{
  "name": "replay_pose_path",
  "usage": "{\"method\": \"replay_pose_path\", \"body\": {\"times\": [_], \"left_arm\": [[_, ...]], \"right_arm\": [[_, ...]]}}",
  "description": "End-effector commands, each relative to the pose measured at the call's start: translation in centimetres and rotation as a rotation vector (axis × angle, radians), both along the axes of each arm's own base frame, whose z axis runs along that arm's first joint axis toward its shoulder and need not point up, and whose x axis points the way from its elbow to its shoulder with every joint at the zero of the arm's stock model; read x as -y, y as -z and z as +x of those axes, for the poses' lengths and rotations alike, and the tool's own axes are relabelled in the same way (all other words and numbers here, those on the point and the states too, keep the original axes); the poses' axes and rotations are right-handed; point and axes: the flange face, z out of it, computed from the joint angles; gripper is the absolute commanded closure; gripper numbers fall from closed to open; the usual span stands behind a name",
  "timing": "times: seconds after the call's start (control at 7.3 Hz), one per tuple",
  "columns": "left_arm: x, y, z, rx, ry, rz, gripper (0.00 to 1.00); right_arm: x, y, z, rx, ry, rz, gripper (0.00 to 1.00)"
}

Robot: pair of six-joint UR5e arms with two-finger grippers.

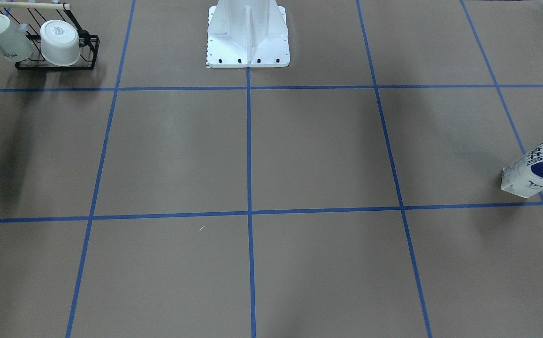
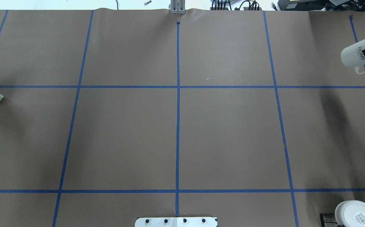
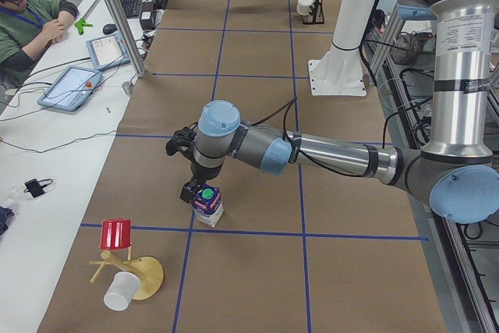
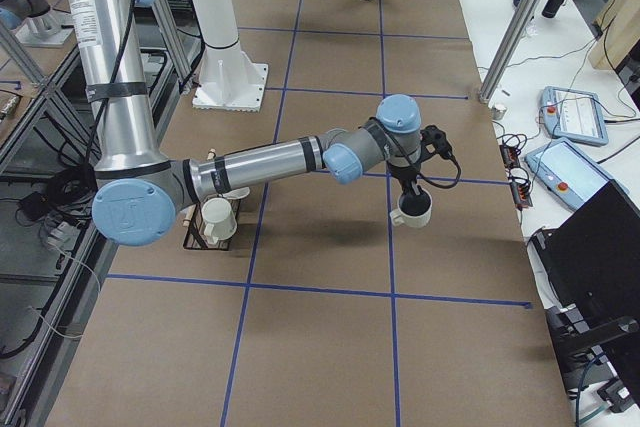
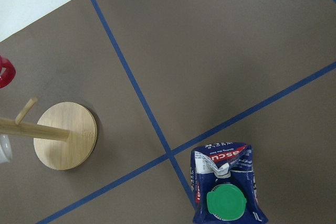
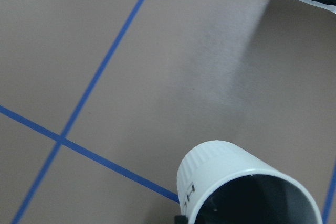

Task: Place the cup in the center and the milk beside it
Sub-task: 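Carry the white mug with the right gripper to the table's center square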

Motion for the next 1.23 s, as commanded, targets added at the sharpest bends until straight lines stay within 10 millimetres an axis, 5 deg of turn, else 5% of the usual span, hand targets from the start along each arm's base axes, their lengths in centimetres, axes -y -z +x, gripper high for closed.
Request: {"method": "replay_pose_path", "body": {"times": [0.0,0.14,0.41,0.55,0.96,1.1], "left_arm": [[0.0,-0.1,0.0,0.000,0.000,-0.001,0.01],[-0.1,-0.1,0.0,0.000,0.000,-0.003,0.01],[0.0,-0.4,0.0,-0.001,0.000,-0.007,0.01],[0.0,-0.4,0.0,-0.001,0.000,-0.007,0.01],[0.0,-0.7,0.0,-0.001,0.000,-0.014,0.01],[0.0,-0.8,0.0,-0.001,0.000,-0.017,0.01]], "right_arm": [[0.8,8.5,-10.6,0.074,-0.021,-0.069,1.00],[0.4,12.1,-18.2,0.071,-0.084,-0.141,1.00],[-0.5,21.5,-27.4,-0.019,-0.124,-0.262,1.00],[-3.0,25.1,-32.6,-0.030,-0.162,-0.338,1.00],[-8.6,33.6,-45.6,-0.111,-0.187,-0.527,1.00],[-10.3,34.3,-48.5,-0.124,-0.178,-0.560,1.00]]}}
